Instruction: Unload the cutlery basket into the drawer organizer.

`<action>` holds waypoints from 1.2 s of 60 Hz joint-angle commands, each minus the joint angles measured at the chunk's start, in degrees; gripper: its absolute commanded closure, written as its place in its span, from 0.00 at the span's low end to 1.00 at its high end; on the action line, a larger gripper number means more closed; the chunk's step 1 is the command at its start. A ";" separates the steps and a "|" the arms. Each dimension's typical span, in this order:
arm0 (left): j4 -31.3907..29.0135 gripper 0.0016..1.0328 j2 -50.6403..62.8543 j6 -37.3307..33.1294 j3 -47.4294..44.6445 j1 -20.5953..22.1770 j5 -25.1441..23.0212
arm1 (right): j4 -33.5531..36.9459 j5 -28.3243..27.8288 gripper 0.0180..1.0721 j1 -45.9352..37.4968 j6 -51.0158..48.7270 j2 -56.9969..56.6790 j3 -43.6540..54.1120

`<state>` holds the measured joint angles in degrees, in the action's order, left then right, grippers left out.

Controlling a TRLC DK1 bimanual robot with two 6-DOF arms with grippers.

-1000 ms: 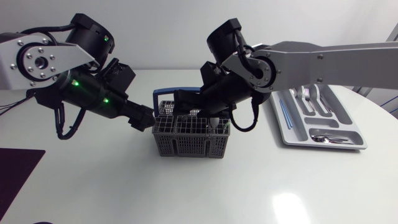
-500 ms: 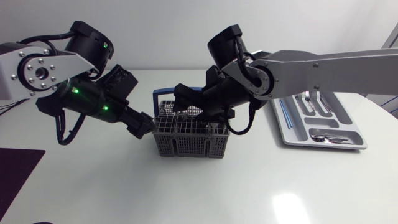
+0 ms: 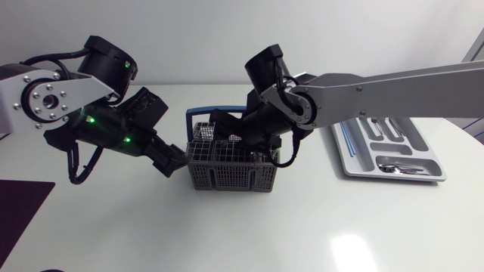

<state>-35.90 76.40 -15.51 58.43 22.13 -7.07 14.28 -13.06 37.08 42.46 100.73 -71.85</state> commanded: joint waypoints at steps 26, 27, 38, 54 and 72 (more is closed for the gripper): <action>0.30 0.04 -1.52 -1.46 -2.80 -0.33 -0.49 | -2.42 2.78 0.77 0.80 1.84 2.02 0.75; 0.30 0.04 -1.52 -1.46 -2.80 -0.33 -0.49 | -2.42 2.95 0.78 0.80 1.84 2.10 0.75; 0.30 0.04 -1.61 -1.28 -2.98 -0.16 -0.49 | -2.59 3.04 0.84 1.06 1.66 2.63 0.75; 0.30 0.04 -2.05 -1.10 -3.68 0.11 -0.49 | -3.03 3.74 0.94 1.24 1.05 3.07 0.84; 0.39 0.04 -2.75 -1.02 -3.77 0.63 -0.49 | -4.18 3.30 0.94 1.33 0.52 0.35 2.77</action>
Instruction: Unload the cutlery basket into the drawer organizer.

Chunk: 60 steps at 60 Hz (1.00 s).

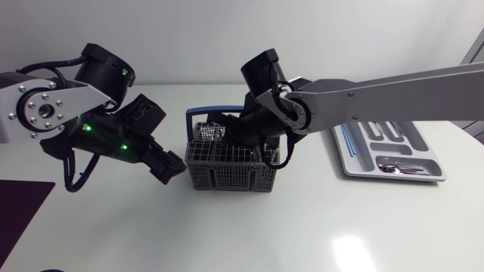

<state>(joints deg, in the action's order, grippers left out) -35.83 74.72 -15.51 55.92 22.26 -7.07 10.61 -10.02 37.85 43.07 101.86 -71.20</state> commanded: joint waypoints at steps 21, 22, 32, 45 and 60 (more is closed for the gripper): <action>0.24 0.04 -2.56 -0.49 -1.60 1.29 -0.49 | -4.72 -0.53 0.94 1.18 -0.97 -5.71 6.42; 0.24 0.04 -2.56 -0.40 -1.60 1.38 -0.49 | -4.90 -0.53 0.94 1.18 -1.06 -5.89 6.51; 0.15 0.04 -3.00 -0.40 -1.60 1.64 -0.49 | -8.50 -2.02 0.94 1.44 -1.41 -6.77 8.45; -0.20 0.04 -3.44 -0.40 -1.60 1.73 -0.49 | -12.55 -1.93 0.94 2.06 -1.41 -9.93 11.17; -0.20 0.04 -3.88 -0.40 -1.87 2.00 -0.40 | -15.18 -1.23 0.94 2.85 -3.17 -12.30 13.10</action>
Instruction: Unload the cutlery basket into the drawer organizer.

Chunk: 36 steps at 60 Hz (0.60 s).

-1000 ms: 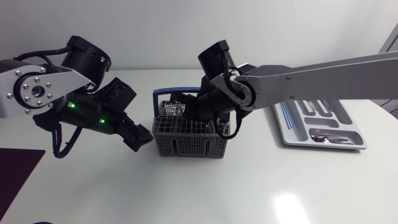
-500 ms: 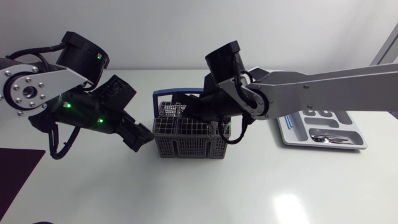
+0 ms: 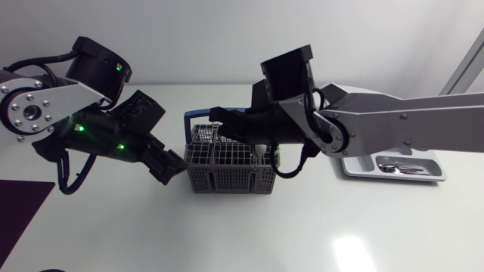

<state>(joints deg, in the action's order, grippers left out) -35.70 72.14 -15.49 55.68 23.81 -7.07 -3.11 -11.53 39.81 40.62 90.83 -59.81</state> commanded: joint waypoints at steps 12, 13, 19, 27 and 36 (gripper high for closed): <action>-0.33 0.04 -1.47 -0.42 -1.54 0.44 -0.22 | -2.95 2.13 0.94 2.02 -3.00 -3.99 3.56; -0.33 0.04 -1.47 -0.42 -1.54 0.44 -0.22 | -2.95 2.30 0.94 2.02 -3.27 -4.25 3.74; -0.33 0.04 -1.56 -0.25 -1.45 0.80 -0.22 | -3.13 3.00 0.95 2.20 -4.23 -5.92 4.35; -0.33 0.04 -1.65 0.10 -1.63 1.06 -0.14 | -2.86 2.92 0.95 2.20 -5.38 -8.47 4.97; -0.42 0.04 -2.09 0.46 -1.72 1.15 0.04 | -2.07 2.13 0.95 2.29 -6.17 -11.11 5.58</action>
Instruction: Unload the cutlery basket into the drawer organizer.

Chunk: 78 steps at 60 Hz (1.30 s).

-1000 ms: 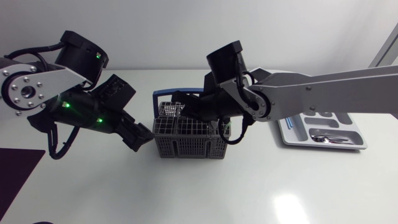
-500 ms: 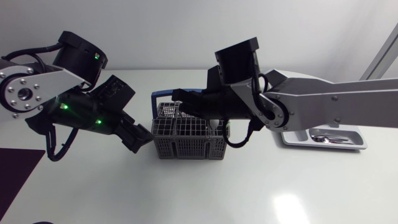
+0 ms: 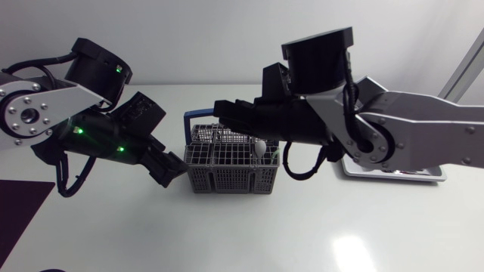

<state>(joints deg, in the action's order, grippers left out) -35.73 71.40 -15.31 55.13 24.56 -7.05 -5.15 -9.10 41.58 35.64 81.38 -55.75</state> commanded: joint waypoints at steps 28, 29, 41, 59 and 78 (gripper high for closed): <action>-4.79 0.04 -4.16 4.50 0.32 3.39 1.07 | 16.49 -12.69 0.95 -5.99 -4.79 -15.99 -2.09; -4.97 0.04 -4.07 5.12 0.41 3.66 1.07 | 17.54 -13.31 0.95 -6.69 -5.14 -16.52 -2.35; -7.25 0.04 -3.72 10.39 2.70 5.68 1.07 | 28.44 -18.85 0.94 -13.99 -10.06 -20.83 -3.05; -6.02 0.04 -1.96 19.79 4.46 10.95 1.07 | 47.77 -18.49 0.95 -25.24 -26.15 -24.96 -3.76; -2.51 0.04 -0.20 25.07 4.37 13.68 1.51 | 55.24 -14.98 0.95 -40.53 -48.21 -22.06 -0.33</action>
<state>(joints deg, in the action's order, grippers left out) -39.09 70.17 7.64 57.91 37.71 -5.72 49.21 -24.75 4.49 -5.58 57.76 -57.89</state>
